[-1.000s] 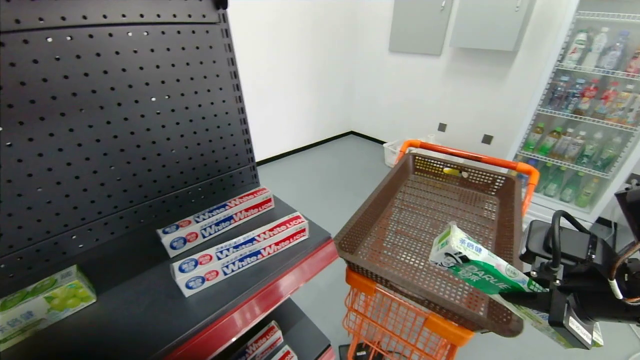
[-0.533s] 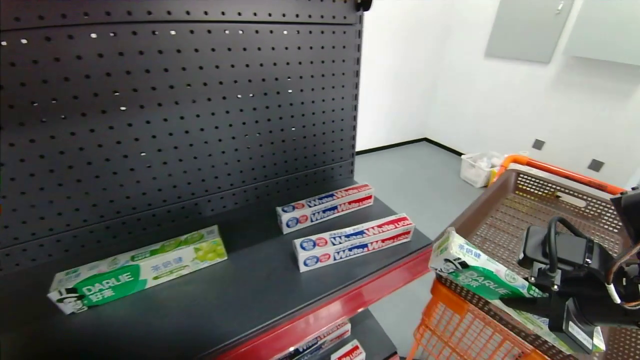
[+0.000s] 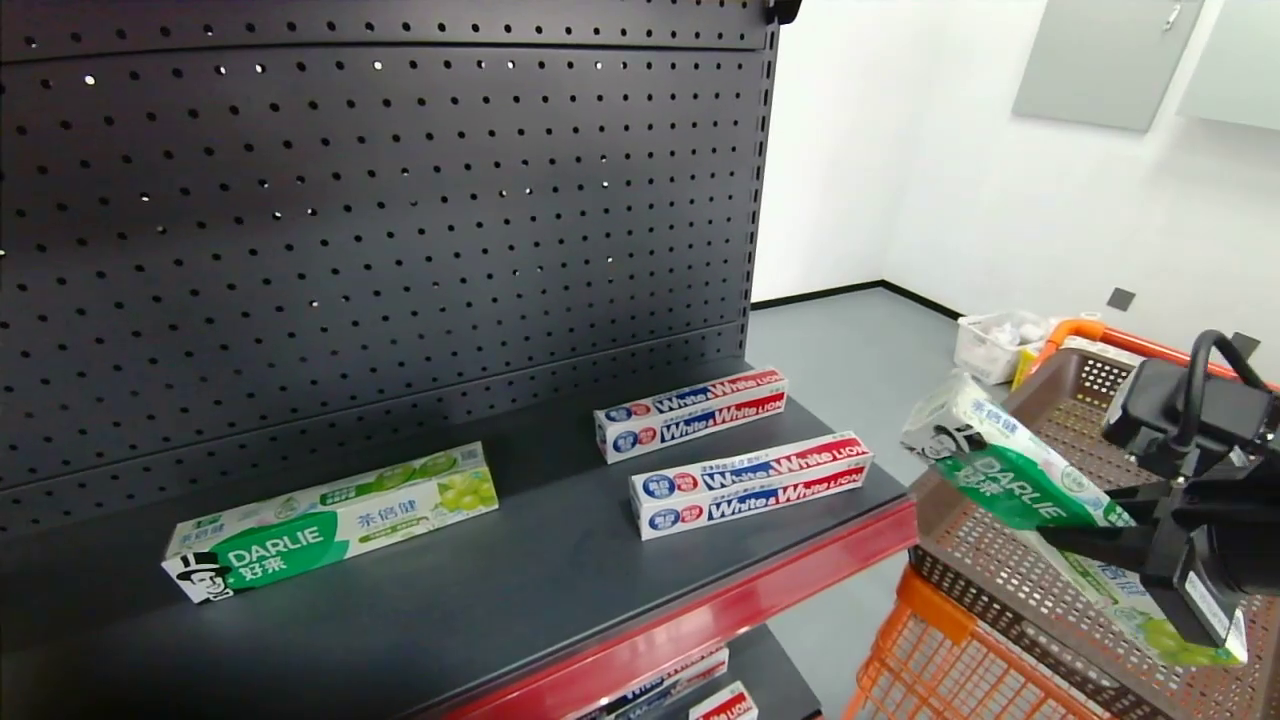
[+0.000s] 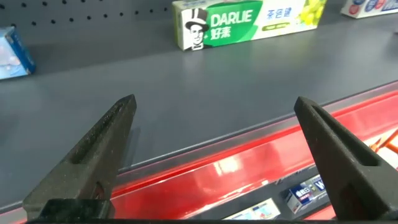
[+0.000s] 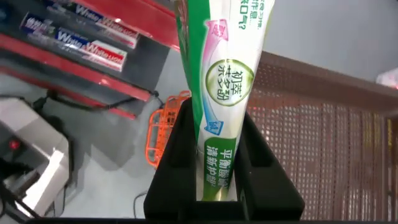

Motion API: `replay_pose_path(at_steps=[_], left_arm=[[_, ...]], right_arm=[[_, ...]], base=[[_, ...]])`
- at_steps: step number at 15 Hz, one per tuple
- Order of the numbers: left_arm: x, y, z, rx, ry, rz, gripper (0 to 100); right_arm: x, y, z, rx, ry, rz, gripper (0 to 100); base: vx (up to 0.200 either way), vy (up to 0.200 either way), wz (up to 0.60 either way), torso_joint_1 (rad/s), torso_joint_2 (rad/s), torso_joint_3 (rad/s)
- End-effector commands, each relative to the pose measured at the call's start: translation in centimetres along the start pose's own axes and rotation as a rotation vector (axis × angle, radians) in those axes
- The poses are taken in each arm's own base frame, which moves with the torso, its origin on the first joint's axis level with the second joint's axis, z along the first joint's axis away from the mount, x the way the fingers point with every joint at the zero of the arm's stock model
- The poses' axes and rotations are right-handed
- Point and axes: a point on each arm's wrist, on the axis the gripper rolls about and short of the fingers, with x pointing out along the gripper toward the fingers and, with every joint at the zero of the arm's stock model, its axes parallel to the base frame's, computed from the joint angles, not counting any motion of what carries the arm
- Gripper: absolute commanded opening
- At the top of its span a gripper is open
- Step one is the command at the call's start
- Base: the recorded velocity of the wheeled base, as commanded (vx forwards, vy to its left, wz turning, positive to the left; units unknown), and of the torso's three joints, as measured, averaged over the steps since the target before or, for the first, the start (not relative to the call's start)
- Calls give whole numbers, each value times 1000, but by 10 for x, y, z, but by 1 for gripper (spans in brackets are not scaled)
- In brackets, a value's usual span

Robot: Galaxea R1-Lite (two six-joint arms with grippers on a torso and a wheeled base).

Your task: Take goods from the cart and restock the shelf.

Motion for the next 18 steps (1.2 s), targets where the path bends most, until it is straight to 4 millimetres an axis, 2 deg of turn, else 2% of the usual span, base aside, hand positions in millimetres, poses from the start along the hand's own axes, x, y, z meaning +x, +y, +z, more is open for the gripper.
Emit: replay_pose_path(at_steps=[1,3,6,11,14,18], left_arm=[[0,0,0,0,2,1,100],[0,0,0,0,2,1,100],[0,0,0,0,0,1,100],[0,0,0,0,0,1,100],[0,0,0,0,0,1,100],[0,0,0,0,2,1,100]], right_arm=[[-11,1,-1,34,-23,-34,0],[-19,5,-9,98,-14,-93,0],[-36,7,-31,286,-31,-214,0],[-70,7,-32,300,-120,-270,0],[-94,17,-48,333,-130,-313,0],[-109,21,-56,390,-164,-371,0]], base=[[0,0,0,0,0,0],[0,0,0,0,0,0],[0,0,0,0,0,0],[0,0,0,0,0,0],[0,0,0,0,0,0],[0,0,0,0,0,0]])
